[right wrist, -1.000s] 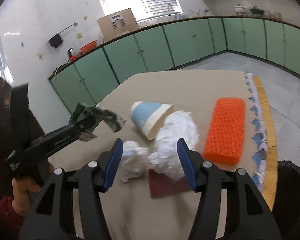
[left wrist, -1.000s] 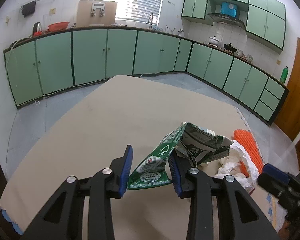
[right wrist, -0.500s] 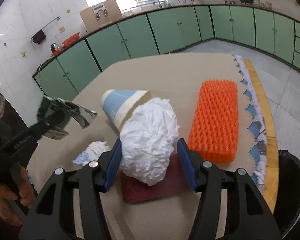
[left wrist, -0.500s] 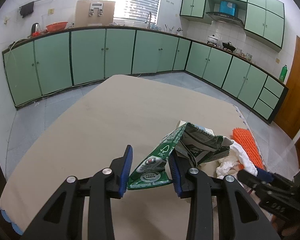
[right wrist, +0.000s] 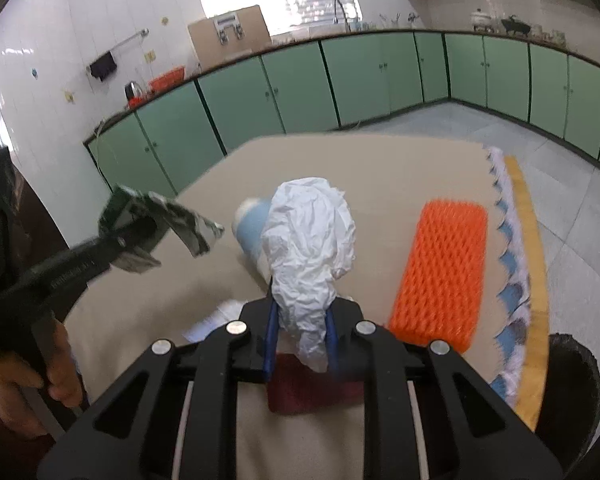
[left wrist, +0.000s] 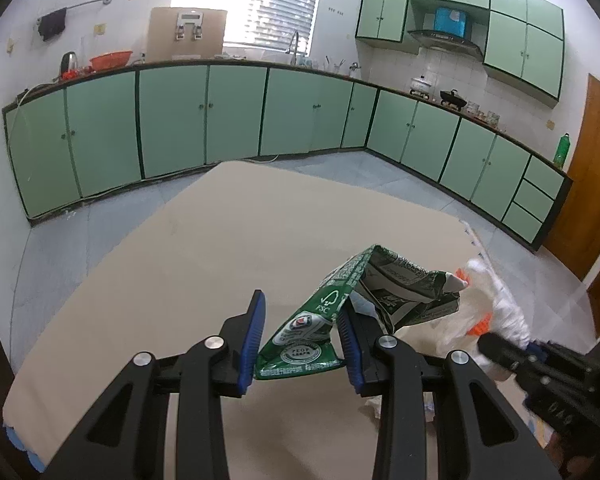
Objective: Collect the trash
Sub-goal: 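Drop the wrapper into the bin with the left tool while the right drops the tissue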
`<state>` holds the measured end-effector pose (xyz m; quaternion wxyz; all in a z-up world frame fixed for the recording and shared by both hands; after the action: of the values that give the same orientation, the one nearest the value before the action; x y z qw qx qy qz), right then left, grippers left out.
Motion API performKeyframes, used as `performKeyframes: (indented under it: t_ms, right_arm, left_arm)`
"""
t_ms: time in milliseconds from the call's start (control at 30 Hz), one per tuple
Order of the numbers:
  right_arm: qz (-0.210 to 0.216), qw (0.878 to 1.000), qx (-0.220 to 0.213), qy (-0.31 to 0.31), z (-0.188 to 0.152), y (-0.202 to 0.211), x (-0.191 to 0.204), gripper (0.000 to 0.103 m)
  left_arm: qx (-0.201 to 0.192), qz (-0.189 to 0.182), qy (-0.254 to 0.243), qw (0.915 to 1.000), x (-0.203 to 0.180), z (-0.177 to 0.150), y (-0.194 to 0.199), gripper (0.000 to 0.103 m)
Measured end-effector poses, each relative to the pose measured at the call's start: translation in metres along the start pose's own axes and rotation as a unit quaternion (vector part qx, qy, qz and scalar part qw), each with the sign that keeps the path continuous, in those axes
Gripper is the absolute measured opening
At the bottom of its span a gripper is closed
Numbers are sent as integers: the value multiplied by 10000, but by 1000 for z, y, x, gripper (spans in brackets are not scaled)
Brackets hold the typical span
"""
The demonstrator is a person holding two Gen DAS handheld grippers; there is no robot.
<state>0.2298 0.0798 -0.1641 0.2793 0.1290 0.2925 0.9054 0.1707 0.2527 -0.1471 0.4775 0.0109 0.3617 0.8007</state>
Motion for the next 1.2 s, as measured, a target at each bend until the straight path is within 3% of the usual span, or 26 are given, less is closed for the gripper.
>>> performKeyframes:
  t_ms: [333, 633, 933, 1200]
  right_arm:
    - [-322, 9974, -638, 38, 38, 62, -19, 18]
    - [-795, 9932, -844, -105, 31, 114, -51, 18]
    - [-1493, 9838, -898, -427, -11, 178, -110, 18]
    - [-2122, 9698, -692, -985, -81, 219, -172, 18]
  left_arm:
    - [-122, -371, -205, 9990, -44, 5, 17, 36]
    - [-115, -896, -514, 9946, -108, -5, 35, 36]
    - [190, -1573, -970, 9826, -197, -39, 41, 36]
    - [523, -2013, -1300, 9695, -268, -91, 39, 36]
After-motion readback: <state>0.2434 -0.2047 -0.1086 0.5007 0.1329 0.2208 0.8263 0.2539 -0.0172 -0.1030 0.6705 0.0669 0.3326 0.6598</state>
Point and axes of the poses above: each gripper's, at about its wrist camera, not at the fingertips, and y roughly against the way its jaws point, x to its left, z to its top, the point moved 10 cm from there along -y, roughly the way its jaws point, and after that the axes turned 14 degrees about y, right-handed, at the moved point
